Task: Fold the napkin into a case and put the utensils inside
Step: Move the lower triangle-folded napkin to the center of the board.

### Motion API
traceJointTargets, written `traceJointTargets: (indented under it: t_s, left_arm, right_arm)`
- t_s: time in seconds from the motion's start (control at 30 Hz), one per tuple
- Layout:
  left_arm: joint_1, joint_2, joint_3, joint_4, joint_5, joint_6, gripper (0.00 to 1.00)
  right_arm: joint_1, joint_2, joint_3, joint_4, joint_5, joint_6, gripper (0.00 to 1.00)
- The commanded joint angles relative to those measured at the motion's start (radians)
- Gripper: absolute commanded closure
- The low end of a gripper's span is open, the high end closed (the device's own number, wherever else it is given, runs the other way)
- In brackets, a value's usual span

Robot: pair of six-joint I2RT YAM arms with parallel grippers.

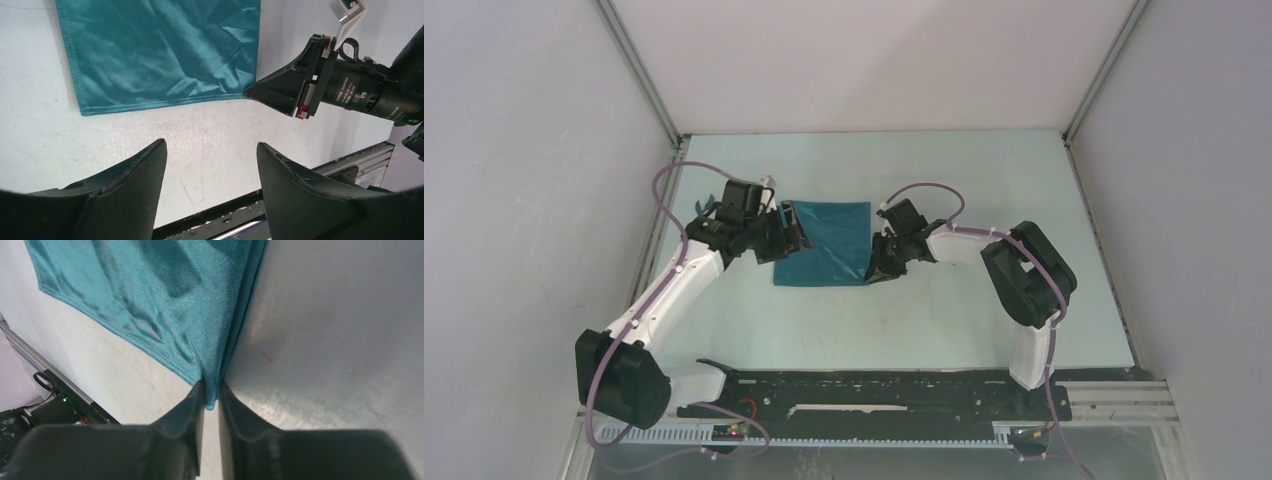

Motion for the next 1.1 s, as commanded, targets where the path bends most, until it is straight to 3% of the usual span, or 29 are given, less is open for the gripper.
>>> traceJointTargets:
  t_s: [0.0, 0.17, 0.37, 0.57, 0.67, 0.73, 0.83, 0.97, 1.07]
  left_arm:
    - [0.018, -0.012, 0.021, 0.030, 0.007, 0.009, 0.28]
    - [0.029, -0.010, 0.036, 0.031, 0.019, 0.005, 0.28]
    - [0.036, 0.007, 0.041, 0.030, 0.020, 0.006, 0.28]
    - [0.045, 0.056, 0.008, 0.099, 0.121, -0.047, 0.28]
    - [0.051, 0.103, -0.005, 0.157, 0.183, -0.102, 0.28]
    - [0.064, 0.154, -0.013, 0.233, 0.255, -0.166, 0.28]
    - [0.067, 0.251, 0.006, 0.327, 0.281, -0.260, 0.32]
    - [0.068, 0.332, 0.022, 0.464, 0.216, -0.360, 0.37]
    - [0.070, 0.441, 0.079, 0.512, 0.190, -0.382, 0.47]
  right_arm:
    - [-0.025, 0.040, 0.019, -0.026, -0.006, -0.061, 0.82]
    - [-0.078, 0.068, 0.020, -0.021, -0.170, -0.136, 1.00]
    - [-0.177, 0.073, 0.036, -0.176, -0.315, -0.269, 1.00]
    - [-0.284, 0.074, 0.055, -0.420, -0.313, -0.423, 1.00]
    - [-0.342, 0.073, 0.062, -0.448, -0.268, -0.430, 1.00]
    - [-0.365, 0.085, 0.090, -0.479, -0.221, -0.440, 0.94]
    - [-0.369, 0.049, 0.126, -0.516, -0.069, -0.432, 0.65]
    - [-0.327, -0.058, 0.207, -0.582, 0.217, -0.379, 0.37]
    - [-0.271, -0.125, 0.247, -0.574, 0.272, -0.336, 0.30]
